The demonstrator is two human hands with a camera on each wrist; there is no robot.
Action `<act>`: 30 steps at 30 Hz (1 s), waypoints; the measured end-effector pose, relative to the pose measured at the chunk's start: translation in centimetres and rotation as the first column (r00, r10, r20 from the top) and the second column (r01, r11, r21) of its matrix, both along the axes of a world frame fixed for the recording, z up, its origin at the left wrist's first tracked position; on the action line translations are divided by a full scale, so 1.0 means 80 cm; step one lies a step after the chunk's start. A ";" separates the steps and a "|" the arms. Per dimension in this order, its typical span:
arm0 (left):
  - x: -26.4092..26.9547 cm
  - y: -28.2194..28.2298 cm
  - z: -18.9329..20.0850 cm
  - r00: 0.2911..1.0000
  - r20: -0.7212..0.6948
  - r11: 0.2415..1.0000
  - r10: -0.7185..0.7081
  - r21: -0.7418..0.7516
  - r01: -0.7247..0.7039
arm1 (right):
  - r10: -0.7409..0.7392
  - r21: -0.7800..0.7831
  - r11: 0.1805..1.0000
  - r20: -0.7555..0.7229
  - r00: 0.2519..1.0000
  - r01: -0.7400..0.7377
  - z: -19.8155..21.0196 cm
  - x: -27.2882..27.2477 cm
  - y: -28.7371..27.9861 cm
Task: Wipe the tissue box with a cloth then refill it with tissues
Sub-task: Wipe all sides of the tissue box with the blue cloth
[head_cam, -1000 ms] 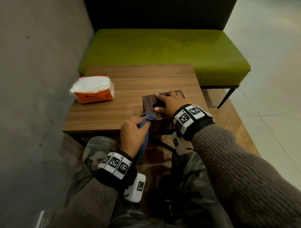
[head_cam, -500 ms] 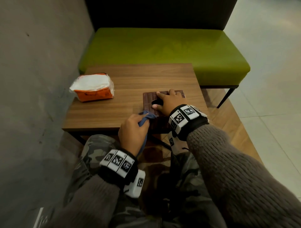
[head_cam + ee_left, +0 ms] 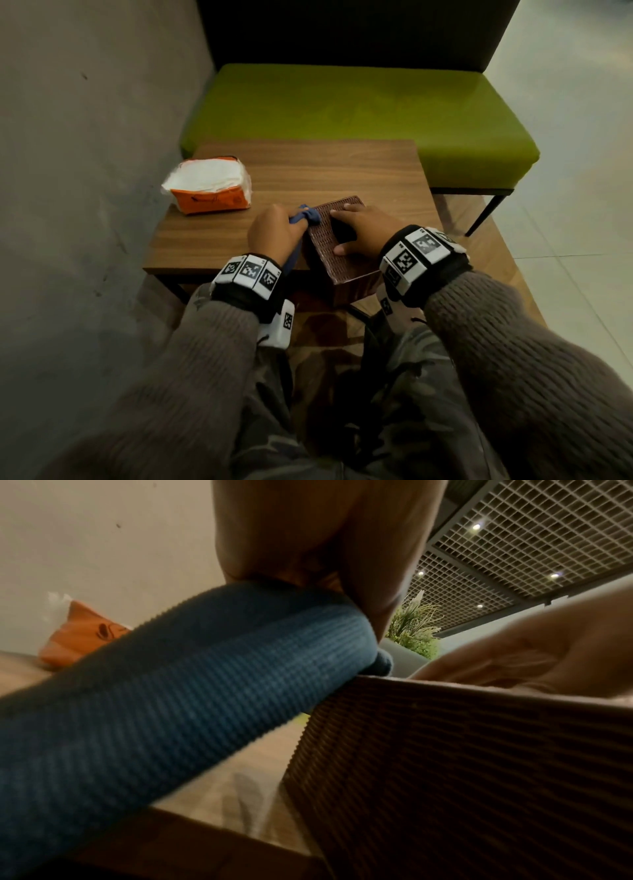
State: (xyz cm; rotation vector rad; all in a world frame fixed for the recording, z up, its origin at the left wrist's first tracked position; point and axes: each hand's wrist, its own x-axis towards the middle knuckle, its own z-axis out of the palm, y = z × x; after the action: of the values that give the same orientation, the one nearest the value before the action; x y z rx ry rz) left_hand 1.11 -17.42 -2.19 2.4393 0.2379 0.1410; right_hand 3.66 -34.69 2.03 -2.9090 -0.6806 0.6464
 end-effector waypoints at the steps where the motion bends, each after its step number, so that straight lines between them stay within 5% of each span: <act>1: -0.001 -0.003 0.000 1.000 0.009 1.000 0.005 -0.019 -0.005 | 0.001 0.002 1.000 -0.010 1.000 -0.001 0.001 0.002 0.001; 8: -0.067 -0.020 -0.014 0.995 0.054 0.971 -0.090 -0.218 0.099 | -0.011 -0.011 1.000 0.010 1.000 0.011 0.003 0.004 0.008; 15: -0.003 -0.005 -0.012 1.000 0.013 0.988 0.006 -0.154 -0.004 | -0.053 -0.022 0.998 0.032 0.998 0.054 0.001 0.003 0.012; 22: -0.114 -0.034 -0.020 0.992 0.074 0.968 -0.105 -0.221 0.119 | -0.076 -0.020 0.997 0.031 0.997 0.076 -0.001 0.006 0.013; 30: -0.027 -0.016 -0.011 1.000 0.028 0.989 0.014 -0.150 -0.010 | -0.093 -0.059 0.993 0.071 0.993 0.098 0.002 -0.001 0.017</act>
State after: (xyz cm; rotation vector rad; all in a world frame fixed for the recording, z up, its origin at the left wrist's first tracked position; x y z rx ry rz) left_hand -1.02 -18.73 -3.04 2.2855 0.2414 0.1580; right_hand 3.57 -33.30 2.22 -3.0119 -0.5329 0.5705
